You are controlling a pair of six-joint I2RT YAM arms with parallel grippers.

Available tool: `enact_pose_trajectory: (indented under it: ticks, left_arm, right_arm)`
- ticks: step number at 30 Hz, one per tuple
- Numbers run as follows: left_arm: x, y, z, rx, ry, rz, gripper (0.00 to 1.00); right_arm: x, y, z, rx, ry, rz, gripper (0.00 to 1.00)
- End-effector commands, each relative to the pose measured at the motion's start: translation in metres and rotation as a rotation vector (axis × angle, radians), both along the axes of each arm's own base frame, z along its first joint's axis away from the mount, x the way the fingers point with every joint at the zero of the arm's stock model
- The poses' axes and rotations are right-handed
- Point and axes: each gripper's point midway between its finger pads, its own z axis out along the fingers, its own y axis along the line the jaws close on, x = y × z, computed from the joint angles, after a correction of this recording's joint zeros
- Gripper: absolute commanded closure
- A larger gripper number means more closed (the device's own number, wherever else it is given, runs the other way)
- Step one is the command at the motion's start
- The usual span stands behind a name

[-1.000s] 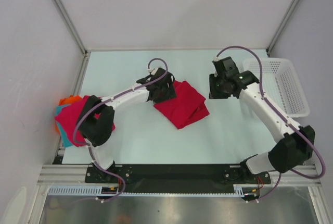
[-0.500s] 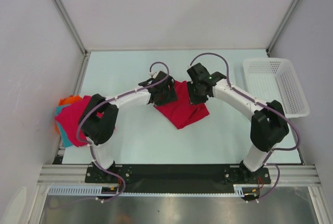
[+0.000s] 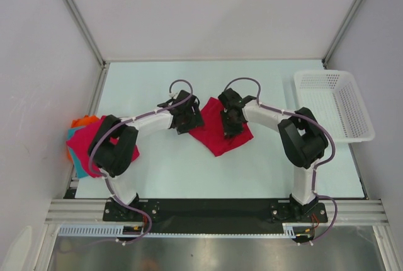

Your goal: Fold and stack the t-shirts

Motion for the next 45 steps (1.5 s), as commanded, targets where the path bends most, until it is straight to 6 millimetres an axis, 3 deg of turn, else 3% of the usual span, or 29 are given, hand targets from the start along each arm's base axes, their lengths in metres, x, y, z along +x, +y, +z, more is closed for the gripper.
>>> enact_pose_trajectory:
  ticks: [1, 8, 12, 15, 16, 19, 23, 25, 29, 30, 32, 34, 36, 38, 41, 42, 43, 45]
  left_arm:
    - [0.004, 0.01, 0.02, -0.039, -0.06, 0.005, 0.27]
    - [0.009, 0.009, 0.027, -0.063, -0.078, 0.006, 0.27]
    - [0.015, 0.018, 0.049, -0.041, -0.147, 0.037, 0.27]
    - [0.021, 0.04, 0.091, -0.004, -0.292, 0.097, 0.22]
    - [0.019, 0.048, 0.116, -0.006, -0.365, 0.106, 0.16]
    - [0.015, 0.069, 0.162, 0.003, -0.506, 0.148, 0.01]
    - [0.002, 0.075, 0.192, -0.082, -0.568, 0.12, 0.0]
    - [-0.01, 0.06, 0.201, -0.176, -0.559, 0.03, 0.0]
    - [-0.029, 0.058, 0.216, -0.272, -0.544, -0.037, 0.0]
    - [-0.038, 0.058, 0.228, -0.3, -0.567, -0.061, 0.0]
    - [-0.043, 0.066, 0.239, -0.353, -0.585, -0.054, 0.05]
    - [-0.051, 0.069, 0.25, -0.453, -0.594, -0.047, 0.16]
    - [-0.056, 0.065, 0.241, -0.531, -0.542, -0.035, 0.27]
    - [-0.059, 0.054, 0.231, -0.579, -0.489, -0.075, 0.31]
    - [-0.061, 0.049, 0.19, -0.59, -0.36, -0.037, 0.32]
    - [-0.064, 0.052, 0.168, -0.58, -0.314, 0.002, 0.32]
    - [-0.065, 0.052, 0.16, -0.575, -0.314, 0.017, 0.33]
    - [-0.07, 0.059, 0.13, -0.551, -0.289, 0.101, 0.39]
  right_arm:
    - [0.004, -0.024, -0.016, -0.05, -0.001, -0.06, 0.7]
    - [0.007, -0.027, -0.003, -0.065, -0.014, -0.061, 0.7]
    - [0.017, -0.021, 0.026, -0.084, -0.072, -0.045, 0.7]
    - [0.026, -0.02, 0.06, -0.09, -0.143, -0.049, 0.69]
    - [0.025, -0.022, 0.068, -0.102, -0.15, -0.051, 0.69]
    - [0.03, -0.02, 0.108, -0.078, -0.229, -0.058, 0.68]
    - [0.02, -0.009, 0.143, -0.038, -0.302, -0.038, 0.68]
    - [0.011, -0.008, 0.155, -0.018, -0.325, -0.034, 0.68]
    - [-0.01, -0.01, 0.162, 0.016, -0.343, -0.021, 0.68]
    - [-0.017, -0.015, 0.152, 0.009, -0.325, -0.022, 0.68]
    - [-0.025, -0.02, 0.162, 0.05, -0.35, -0.033, 0.67]
    - [-0.034, -0.023, 0.154, 0.07, -0.345, -0.032, 0.67]
    - [-0.039, -0.024, 0.157, 0.097, -0.354, -0.032, 0.67]
    - [-0.043, -0.024, 0.157, 0.108, -0.345, -0.025, 0.67]
    - [-0.046, -0.025, 0.158, 0.111, -0.346, -0.021, 0.67]
    - [-0.046, -0.026, 0.159, 0.111, -0.353, -0.021, 0.67]
    - [-0.046, -0.027, 0.159, 0.115, -0.356, -0.019, 0.67]
    - [-0.048, -0.028, 0.156, 0.115, -0.354, -0.018, 0.67]
